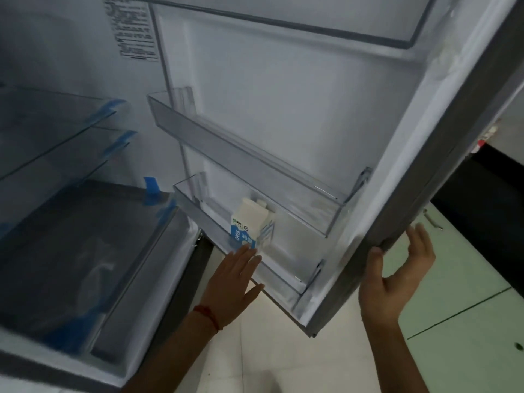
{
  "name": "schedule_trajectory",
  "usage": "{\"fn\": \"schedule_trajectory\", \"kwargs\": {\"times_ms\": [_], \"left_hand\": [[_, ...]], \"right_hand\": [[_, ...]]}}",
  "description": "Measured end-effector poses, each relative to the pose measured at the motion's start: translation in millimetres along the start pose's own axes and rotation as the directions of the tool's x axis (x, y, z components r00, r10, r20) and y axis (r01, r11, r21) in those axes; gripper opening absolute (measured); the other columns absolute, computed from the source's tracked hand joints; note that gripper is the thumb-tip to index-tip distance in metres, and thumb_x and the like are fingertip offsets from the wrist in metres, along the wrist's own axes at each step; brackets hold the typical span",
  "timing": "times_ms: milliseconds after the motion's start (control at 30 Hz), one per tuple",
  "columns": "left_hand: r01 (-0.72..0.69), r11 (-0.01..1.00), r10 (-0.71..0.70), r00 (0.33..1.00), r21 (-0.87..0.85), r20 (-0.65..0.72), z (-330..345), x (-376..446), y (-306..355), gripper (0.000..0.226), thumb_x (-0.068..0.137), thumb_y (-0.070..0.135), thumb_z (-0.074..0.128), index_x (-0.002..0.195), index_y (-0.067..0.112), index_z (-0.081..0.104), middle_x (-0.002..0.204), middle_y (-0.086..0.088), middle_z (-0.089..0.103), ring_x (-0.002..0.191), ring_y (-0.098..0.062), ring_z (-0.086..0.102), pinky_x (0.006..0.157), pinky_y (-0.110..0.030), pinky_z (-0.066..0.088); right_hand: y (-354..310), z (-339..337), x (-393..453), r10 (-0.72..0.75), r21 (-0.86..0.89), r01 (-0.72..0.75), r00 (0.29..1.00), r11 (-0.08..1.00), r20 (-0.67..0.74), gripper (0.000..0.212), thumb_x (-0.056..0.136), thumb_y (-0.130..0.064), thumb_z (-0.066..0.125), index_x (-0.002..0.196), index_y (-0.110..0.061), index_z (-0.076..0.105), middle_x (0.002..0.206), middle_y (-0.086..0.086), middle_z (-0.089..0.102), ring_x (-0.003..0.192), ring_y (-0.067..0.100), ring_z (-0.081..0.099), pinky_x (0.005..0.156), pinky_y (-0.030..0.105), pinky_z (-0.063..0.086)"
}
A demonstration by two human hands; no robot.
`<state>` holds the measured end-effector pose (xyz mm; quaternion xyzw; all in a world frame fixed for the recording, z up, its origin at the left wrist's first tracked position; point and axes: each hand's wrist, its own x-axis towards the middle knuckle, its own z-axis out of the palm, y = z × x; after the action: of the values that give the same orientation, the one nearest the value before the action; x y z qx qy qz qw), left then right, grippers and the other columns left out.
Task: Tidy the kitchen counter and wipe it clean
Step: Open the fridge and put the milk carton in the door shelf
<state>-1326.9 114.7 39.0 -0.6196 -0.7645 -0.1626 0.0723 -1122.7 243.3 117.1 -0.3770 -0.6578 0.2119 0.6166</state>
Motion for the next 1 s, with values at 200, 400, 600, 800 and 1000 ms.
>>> {"fn": "schedule_trajectory", "kwargs": {"times_ms": [200,400,600,800,1000], "left_hand": [[0.02,1.0,-0.02,0.999,0.002,-0.03,-39.6,-66.5,-38.5,0.057,0.094,0.053,0.013,0.125,0.014,0.041,0.127,-0.01,0.061,0.126,-0.016,0.034,0.102,-0.039,0.043],[0.001,0.998,0.011,0.975,0.056,-0.222,-119.2,-143.7,-61.5,0.054,0.094,0.051,0.017,0.129,0.015,0.038,0.142,-0.004,0.035,0.144,-0.008,0.005,0.118,-0.031,0.003],[0.018,0.994,0.06,0.739,0.109,-0.671,-196.5,-202.1,-96.1,0.053,0.092,0.035,0.041,0.142,0.028,0.023,0.156,0.015,0.006,0.145,-0.009,0.01,0.116,-0.037,0.018],[0.228,0.967,-0.233,0.609,-0.114,-0.759,-208.2,-217.6,-141.7,0.061,0.093,0.036,0.039,0.145,0.031,0.007,0.157,0.012,0.003,0.145,-0.013,0.009,0.12,-0.032,0.014],[0.281,0.942,-0.329,0.655,-0.184,-0.68,-197.9,-214.4,-161.2,0.061,0.094,0.047,0.03,0.145,0.034,0.0,0.154,0.02,-0.011,0.145,-0.008,-0.002,0.12,-0.028,0.007]], "right_hand": [[-52.3,6.7,-59.7,-0.016,0.12,0.014,1.0,0.993,0.021,0.072,0.085,-0.035,0.051,0.142,-0.001,0.022,0.139,-0.001,0.035,0.127,0.015,0.038,0.108,0.036,0.034],[-106.0,15.8,-123.9,-0.042,0.087,0.039,0.999,0.995,0.032,0.071,0.084,-0.052,0.05,0.142,-0.027,0.018,0.136,-0.02,0.03,0.124,0.024,0.042,0.1,0.045,0.041],[-158.6,40.0,-183.6,0.042,0.151,-0.068,0.985,0.986,0.168,0.071,0.074,-0.071,0.046,0.133,-0.06,0.008,0.13,-0.051,0.019,0.123,-0.021,0.029,0.102,0.007,0.032],[-195.0,69.3,-228.2,-0.01,0.225,-0.068,0.944,0.972,0.33,0.068,0.079,-0.065,0.046,0.132,-0.062,0.003,0.124,-0.054,0.023,0.113,-0.019,0.039,0.093,-0.004,0.03],[-217.9,97.1,-250.2,-0.062,0.231,-0.057,0.875,0.971,0.48,0.066,0.084,-0.063,0.039,0.14,-0.042,0.013,0.139,-0.012,0.035,0.127,-0.009,0.033,0.101,0.0,0.026]]}}
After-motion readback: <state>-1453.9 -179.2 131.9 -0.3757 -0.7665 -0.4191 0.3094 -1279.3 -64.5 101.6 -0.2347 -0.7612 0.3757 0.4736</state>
